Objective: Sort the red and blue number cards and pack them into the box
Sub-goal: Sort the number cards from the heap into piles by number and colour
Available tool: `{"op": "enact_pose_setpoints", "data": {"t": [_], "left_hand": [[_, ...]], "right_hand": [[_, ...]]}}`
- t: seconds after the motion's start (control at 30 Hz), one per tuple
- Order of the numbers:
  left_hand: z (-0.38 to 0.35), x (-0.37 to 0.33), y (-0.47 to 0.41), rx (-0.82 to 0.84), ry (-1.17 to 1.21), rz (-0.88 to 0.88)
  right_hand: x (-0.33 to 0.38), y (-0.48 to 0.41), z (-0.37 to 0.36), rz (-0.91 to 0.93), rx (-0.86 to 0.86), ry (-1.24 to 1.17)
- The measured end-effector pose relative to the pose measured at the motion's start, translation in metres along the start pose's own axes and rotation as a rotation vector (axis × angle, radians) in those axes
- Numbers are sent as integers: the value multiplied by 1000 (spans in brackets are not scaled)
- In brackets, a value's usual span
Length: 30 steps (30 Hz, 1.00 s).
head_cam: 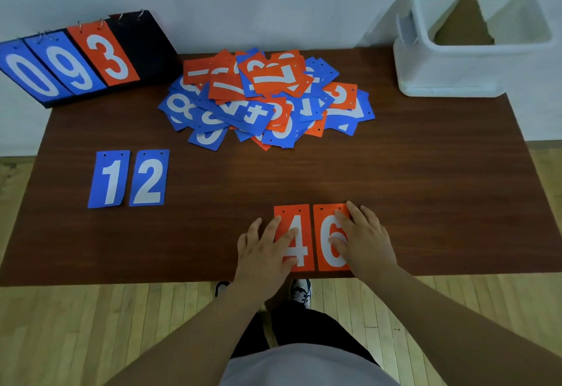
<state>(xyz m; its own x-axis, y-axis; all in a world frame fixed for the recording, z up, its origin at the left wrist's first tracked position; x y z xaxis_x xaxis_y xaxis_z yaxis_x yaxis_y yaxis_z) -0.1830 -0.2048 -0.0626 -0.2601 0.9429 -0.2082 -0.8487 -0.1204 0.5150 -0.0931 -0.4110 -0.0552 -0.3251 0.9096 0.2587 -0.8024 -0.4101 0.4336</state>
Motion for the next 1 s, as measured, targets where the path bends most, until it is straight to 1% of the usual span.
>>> {"op": "enact_pose_setpoints", "data": {"t": [0.2, 0.33, 0.43, 0.53, 0.73, 0.83, 1.0], "left_hand": [[1, -1, -1, 9, -5, 15], [20, 3, -1, -24, 12, 33], [50, 16, -3, -81, 75, 85], [83, 37, -10, -162, 126, 149], [144, 91, -43, -290, 131, 229], [168, 119, -65, -334, 115, 229], [203, 161, -114, -341, 104, 201]], "right_hand": [[-7, 2, 6, -1, 25, -47], [-6, -2, 25, -38, -32, -122], [-2, -13, 48, -47, -84, -152], [11, -33, 75, -52, -119, -185], [50, -81, 118, 2, -233, -199], [69, -109, 128, -18, -223, -218], [104, -163, 134, -53, -183, -274]]}}
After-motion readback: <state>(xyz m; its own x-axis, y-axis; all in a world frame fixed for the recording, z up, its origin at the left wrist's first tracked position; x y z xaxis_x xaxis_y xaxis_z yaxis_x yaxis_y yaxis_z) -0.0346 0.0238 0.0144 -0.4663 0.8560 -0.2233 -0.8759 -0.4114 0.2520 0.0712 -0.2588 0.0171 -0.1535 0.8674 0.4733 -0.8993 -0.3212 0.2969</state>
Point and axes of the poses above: each hand's wrist, its own y-axis away from the middle knuckle, its own z-axis out of the back of the hand, x = y × z, the point moved 4 cm from there along -y, towards the middle knuckle, and after that the axes turned 5 degrees about z, right-handed, at the moved point
